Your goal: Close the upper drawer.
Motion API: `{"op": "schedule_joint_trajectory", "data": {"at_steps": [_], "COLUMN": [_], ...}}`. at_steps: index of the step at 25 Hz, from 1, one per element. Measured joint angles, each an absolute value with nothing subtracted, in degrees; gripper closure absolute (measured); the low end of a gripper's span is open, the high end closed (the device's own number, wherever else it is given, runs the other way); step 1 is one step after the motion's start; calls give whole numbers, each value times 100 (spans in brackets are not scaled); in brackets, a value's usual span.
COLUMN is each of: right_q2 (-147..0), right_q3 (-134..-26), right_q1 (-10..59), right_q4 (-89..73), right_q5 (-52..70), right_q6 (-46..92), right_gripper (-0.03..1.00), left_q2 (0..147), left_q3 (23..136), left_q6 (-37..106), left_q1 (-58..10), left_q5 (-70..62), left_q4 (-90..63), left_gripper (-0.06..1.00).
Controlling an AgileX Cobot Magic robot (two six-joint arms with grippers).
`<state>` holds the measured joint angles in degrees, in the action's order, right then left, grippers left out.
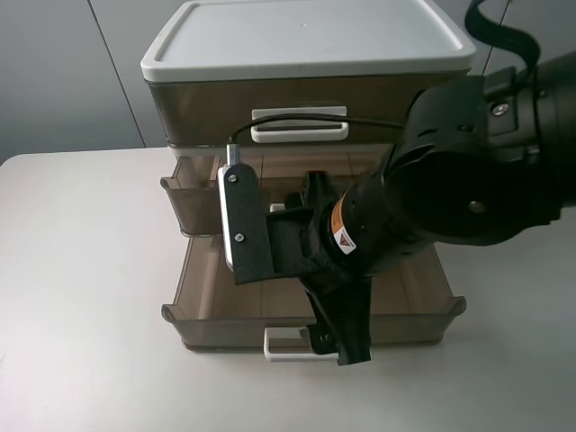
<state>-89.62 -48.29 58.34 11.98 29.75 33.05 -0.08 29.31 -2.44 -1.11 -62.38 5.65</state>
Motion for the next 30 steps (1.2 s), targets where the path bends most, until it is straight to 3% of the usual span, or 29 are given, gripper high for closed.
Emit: {"op": "schedule_joint_trajectory", "data": {"at_steps": [30], "right_q2": [-9368], "right_q3": [-4878], "right_q1": [5358], "right_q4": [1829], "right_q5": [1581], "right_q6": [3080], "right_gripper": [28], "left_q2": [-8], "left_q3": [2931], "left_q6": [-252], "left_q1": [-111], "left_q5": [-6238], "left_q4": [565], "left_gripper": [20]}}
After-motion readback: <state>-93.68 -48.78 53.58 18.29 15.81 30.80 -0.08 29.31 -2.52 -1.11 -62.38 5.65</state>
